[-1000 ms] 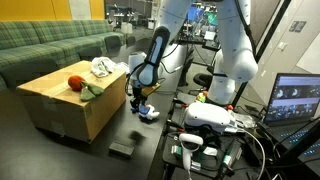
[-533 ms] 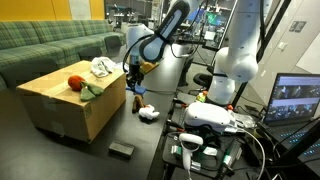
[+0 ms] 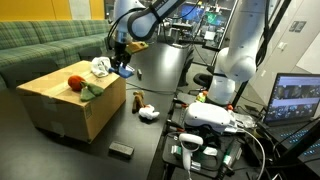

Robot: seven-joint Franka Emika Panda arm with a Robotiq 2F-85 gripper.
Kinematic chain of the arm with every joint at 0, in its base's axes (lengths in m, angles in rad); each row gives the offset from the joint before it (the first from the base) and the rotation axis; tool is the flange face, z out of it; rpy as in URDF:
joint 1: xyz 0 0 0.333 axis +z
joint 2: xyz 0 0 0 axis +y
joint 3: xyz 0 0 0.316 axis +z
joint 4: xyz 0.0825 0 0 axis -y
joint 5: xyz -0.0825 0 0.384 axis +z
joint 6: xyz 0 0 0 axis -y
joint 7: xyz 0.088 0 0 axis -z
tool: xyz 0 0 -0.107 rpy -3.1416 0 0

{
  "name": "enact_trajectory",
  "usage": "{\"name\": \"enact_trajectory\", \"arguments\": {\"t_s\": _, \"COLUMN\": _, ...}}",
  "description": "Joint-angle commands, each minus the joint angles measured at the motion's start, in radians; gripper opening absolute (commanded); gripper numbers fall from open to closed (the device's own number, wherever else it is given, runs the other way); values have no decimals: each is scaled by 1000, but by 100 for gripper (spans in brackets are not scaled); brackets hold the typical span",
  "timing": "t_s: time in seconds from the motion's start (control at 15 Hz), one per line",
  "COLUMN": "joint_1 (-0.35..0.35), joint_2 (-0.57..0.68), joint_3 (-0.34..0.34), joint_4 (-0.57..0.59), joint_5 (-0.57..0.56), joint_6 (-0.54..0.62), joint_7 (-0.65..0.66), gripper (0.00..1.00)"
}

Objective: Remove the toy moose from the top of the brown box, place the white towel on top of the box, remove the white object from the top of the box, place the blue sponge on the box, remove the radish from the top of the box, put the eraser on the box

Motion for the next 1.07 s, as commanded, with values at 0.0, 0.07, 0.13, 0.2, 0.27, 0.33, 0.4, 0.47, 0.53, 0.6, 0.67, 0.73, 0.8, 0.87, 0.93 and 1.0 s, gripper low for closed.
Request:
{"name": "enact_trajectory", "arguments": {"t_s": 0.0, "joint_1": -21, "joint_2": 118, "joint_3": 35, "joint_4": 170, "joint_5": -2, "joint_6": -18, "joint_7": 21, "gripper": 30}}
{"name": "enact_trajectory", "arguments": {"t_s": 0.07, "joint_1": -18, "joint_2": 153, "joint_3": 35, "joint_4": 211, "joint_5": -8, "joint_6": -14, "joint_7": 30, "gripper": 30}}
{"name": "enact_trajectory", "arguments": {"t_s": 0.13, "joint_1": -14, "joint_2": 194, "joint_3": 33, "joint_4": 256, "joint_5": -4, "joint_6": -11, "joint_7": 32, "gripper": 30}}
{"name": "enact_trajectory", "arguments": {"t_s": 0.2, "joint_1": -9, "joint_2": 230, "joint_3": 29, "joint_4": 299, "joint_5": -6, "joint_6": -10, "joint_7": 40, "gripper": 30}}
{"name": "enact_trajectory", "arguments": {"t_s": 0.27, "joint_1": -4, "joint_2": 270, "joint_3": 24, "joint_4": 346, "joint_5": 1, "joint_6": -10, "joint_7": 42, "gripper": 30}}
{"name": "enact_trajectory", "arguments": {"t_s": 0.33, "joint_1": 3, "joint_2": 314, "joint_3": 15, "joint_4": 393, "joint_5": -7, "joint_6": 2, "joint_7": 63, "gripper": 30}}
{"name": "enact_trajectory", "arguments": {"t_s": 0.4, "joint_1": 10, "joint_2": 351, "joint_3": 6, "joint_4": 439, "joint_5": -10, "joint_6": 4, "joint_7": 75, "gripper": 30}}
{"name": "enact_trajectory", "arguments": {"t_s": 0.47, "joint_1": 20, "joint_2": 397, "joint_3": -5, "joint_4": 489, "joint_5": -18, "joint_6": 9, "joint_7": 93, "gripper": 30}}
{"name": "enact_trajectory", "arguments": {"t_s": 0.53, "joint_1": 29, "joint_2": 435, "joint_3": -17, "joint_4": 534, "joint_5": -19, "joint_6": 10, "joint_7": 107, "gripper": 30}}
{"name": "enact_trajectory", "arguments": {"t_s": 0.6, "joint_1": 39, "joint_2": 473, "joint_3": -32, "joint_4": 582, "joint_5": -23, "joint_6": 13, "joint_7": 124, "gripper": 30}}
{"name": "enact_trajectory", "arguments": {"t_s": 0.67, "joint_1": 48, "joint_2": 514, "joint_3": -45, "joint_4": 632, "joint_5": -22, "joint_6": 8, "joint_7": 132, "gripper": 30}}
{"name": "enact_trajectory", "arguments": {"t_s": 0.73, "joint_1": 64, "joint_2": 553, "joint_3": -65, "joint_4": 673, "joint_5": -31, "joint_6": 19, "joint_7": 152, "gripper": 30}}
{"name": "enact_trajectory", "arguments": {"t_s": 0.8, "joint_1": 75, "joint_2": 592, "joint_3": -85, "joint_4": 723, "joint_5": -37, "joint_6": 18, "joint_7": 164, "gripper": 30}}
{"name": "enact_trajectory", "arguments": {"t_s": 0.87, "joint_1": 91, "joint_2": 627, "joint_3": -111, "joint_4": 764, "joint_5": -49, "joint_6": 29, "joint_7": 191, "gripper": 30}}
{"name": "enact_trajectory", "arguments": {"t_s": 0.93, "joint_1": 102, "joint_2": 663, "joint_3": -133, "joint_4": 806, "joint_5": -56, "joint_6": 36, "joint_7": 209, "gripper": 30}}
{"name": "enact_trajectory", "arguments": {"t_s": 1.0, "joint_1": 113, "joint_2": 697, "joint_3": -154, "joint_4": 846, "joint_5": -65, "joint_6": 40, "joint_7": 232, "gripper": 30}}
